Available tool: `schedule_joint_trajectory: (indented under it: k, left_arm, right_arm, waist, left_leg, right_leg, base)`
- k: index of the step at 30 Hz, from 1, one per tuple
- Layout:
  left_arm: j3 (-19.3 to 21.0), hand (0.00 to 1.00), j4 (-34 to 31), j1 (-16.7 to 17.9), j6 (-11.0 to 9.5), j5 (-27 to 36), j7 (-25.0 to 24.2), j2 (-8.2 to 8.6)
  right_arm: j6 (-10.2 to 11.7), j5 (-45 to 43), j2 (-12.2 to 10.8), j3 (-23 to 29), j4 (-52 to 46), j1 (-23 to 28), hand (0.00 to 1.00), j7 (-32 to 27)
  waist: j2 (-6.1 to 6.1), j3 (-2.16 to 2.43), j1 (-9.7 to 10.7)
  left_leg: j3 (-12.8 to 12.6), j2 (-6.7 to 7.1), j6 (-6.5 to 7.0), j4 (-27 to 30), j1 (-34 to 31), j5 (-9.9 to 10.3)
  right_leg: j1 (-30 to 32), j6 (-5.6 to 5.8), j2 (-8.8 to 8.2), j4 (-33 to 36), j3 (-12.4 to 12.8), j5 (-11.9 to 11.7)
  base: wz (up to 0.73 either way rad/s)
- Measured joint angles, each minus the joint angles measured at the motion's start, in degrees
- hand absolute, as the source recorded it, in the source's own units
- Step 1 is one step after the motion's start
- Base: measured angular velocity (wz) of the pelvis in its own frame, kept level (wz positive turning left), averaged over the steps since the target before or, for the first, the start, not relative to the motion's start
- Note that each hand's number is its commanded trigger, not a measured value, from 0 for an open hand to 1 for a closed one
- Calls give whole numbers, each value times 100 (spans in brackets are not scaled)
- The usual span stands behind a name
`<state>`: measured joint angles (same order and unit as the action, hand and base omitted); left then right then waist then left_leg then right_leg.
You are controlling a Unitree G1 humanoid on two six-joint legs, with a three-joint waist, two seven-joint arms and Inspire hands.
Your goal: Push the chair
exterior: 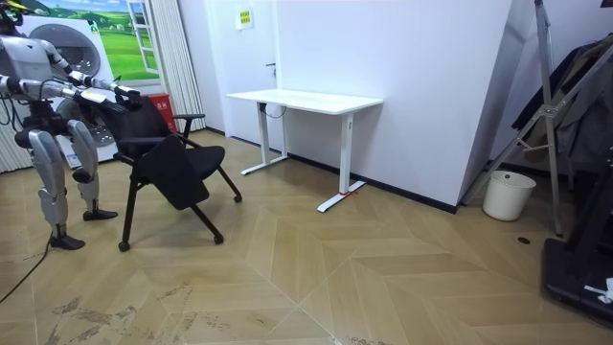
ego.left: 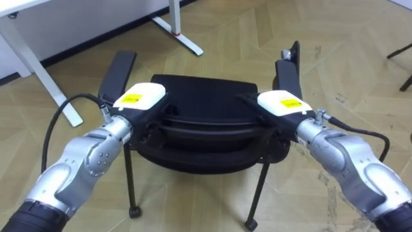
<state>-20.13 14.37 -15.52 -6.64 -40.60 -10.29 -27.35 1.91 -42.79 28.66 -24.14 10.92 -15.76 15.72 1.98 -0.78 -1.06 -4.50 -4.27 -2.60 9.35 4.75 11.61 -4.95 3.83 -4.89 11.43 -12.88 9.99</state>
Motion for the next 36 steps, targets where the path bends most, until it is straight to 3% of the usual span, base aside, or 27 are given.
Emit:
schedule_joint_trajectory:
  k: [12,13,14,18,25,36]
  left_arm:
    - [-43,100,-336,23,133,-37,-203,33]
    - [-43,100,-336,23,133,-37,-203,34]
    - [-43,100,-335,24,134,-36,-204,35]
    - [-42,100,-404,25,252,-69,-301,93]
    - [-35,100,-404,24,255,-158,-339,128]
    - [-26,100,-430,24,339,-179,-416,140]
  right_arm:
    - [16,-426,-17,-1,292,-12,3,-453]
    - [25,-444,-17,-1,294,-9,79,-468]
    - [64,-476,-17,-1,324,-9,100,-514]
    - [130,-494,-10,-1,384,-9,100,-585]
    - [304,-541,149,-112,401,-9,100,-630]
    - [452,-838,161,-165,470,127,100,-1264]
  waist:
    - [-52,4,-63]
    - [-58,4,-62]
    - [-64,6,-63]
    - [-71,9,-42]
    - [-69,10,-41]
    - [-137,10,-45]
  left_leg:
    - [205,11,0,59,-114,0]
    - [220,11,0,58,-114,0]
    - [239,11,0,59,-117,0]
    - [310,17,0,59,-114,0]
    - [318,17,0,62,-94,0]
    - [307,17,0,43,-28,0]
  right_leg:
    - [-17,-1,0,-84,-284,-1]
    - [-18,-1,0,-83,-302,-1]
    - [-19,-1,0,-83,-304,-1]
    - [-42,-1,0,-89,-304,-1]
    - [-72,-1,0,-90,-299,-1]
    - [-111,0,1,-87,-284,-1]
  base:
    - [5]
    - [0]
    - [0]
    - [3]
    - [0]
    - [0]
